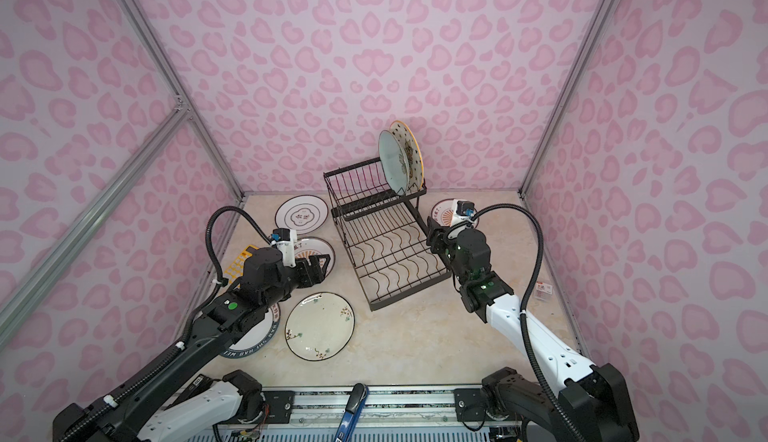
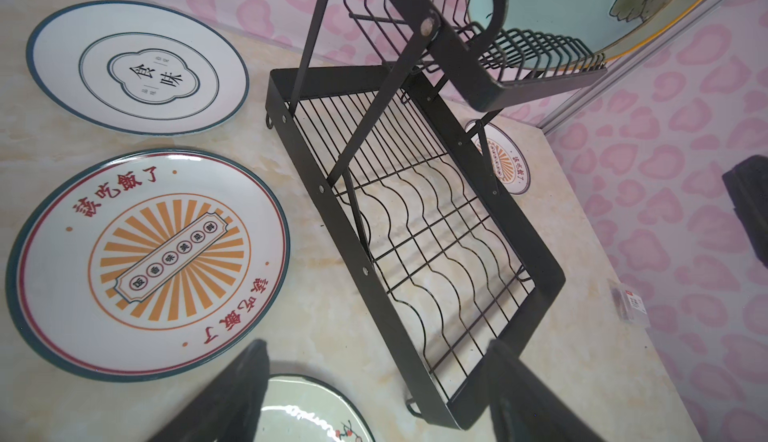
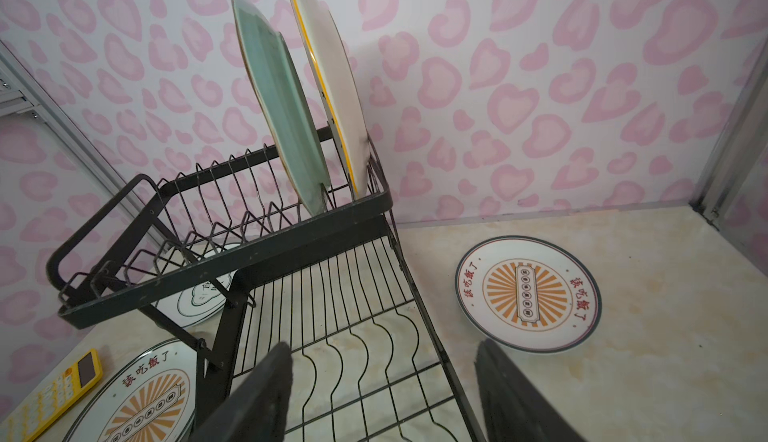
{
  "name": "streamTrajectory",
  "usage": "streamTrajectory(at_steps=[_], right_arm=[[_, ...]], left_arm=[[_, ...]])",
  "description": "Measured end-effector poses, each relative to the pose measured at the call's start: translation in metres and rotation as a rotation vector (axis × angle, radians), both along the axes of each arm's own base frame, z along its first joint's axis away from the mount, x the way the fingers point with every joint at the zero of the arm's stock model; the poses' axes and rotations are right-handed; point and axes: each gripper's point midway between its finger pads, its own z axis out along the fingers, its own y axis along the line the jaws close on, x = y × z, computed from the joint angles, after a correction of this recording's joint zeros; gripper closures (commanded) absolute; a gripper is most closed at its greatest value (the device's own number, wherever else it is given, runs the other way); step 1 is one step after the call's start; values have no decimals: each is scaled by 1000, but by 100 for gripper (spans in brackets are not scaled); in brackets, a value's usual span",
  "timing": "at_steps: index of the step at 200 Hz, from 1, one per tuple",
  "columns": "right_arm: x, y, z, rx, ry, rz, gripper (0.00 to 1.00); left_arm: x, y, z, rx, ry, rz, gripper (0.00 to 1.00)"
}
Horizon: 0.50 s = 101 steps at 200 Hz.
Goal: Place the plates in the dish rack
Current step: 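Open the right gripper and withdraw it while the left reaches the berry plate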
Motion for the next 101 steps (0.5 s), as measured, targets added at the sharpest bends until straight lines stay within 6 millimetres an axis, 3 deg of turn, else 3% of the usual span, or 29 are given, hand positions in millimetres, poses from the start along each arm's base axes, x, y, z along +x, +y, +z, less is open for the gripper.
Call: streamTrajectory(at_steps=[20,61,101], right_arm=[[-3,3,-12,14,27,17,31],[-2,6,-17,28,41,32,31],[1,13,-23,28,54,59,31]], left_arm=[[-4,5,-5,2,3,16,17],[-18,19,-19,7,51,60,17],[-49,39,-57,12,186,122,17]])
